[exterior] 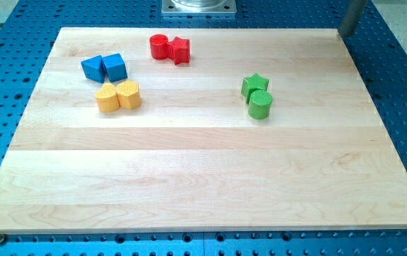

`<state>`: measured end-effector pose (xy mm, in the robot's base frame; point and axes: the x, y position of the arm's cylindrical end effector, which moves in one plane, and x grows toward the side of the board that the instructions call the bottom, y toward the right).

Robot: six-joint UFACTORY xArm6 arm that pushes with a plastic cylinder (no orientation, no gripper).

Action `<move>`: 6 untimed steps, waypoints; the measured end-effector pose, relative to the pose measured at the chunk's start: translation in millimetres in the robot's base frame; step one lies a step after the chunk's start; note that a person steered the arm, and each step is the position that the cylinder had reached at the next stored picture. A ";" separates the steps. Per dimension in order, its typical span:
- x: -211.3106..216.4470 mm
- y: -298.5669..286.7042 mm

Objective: Separate the red blocks

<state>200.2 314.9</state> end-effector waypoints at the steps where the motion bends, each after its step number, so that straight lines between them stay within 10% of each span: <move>1: 0.0 0.3; 3: 19.0 -13.3; 6: 83.2 -449.0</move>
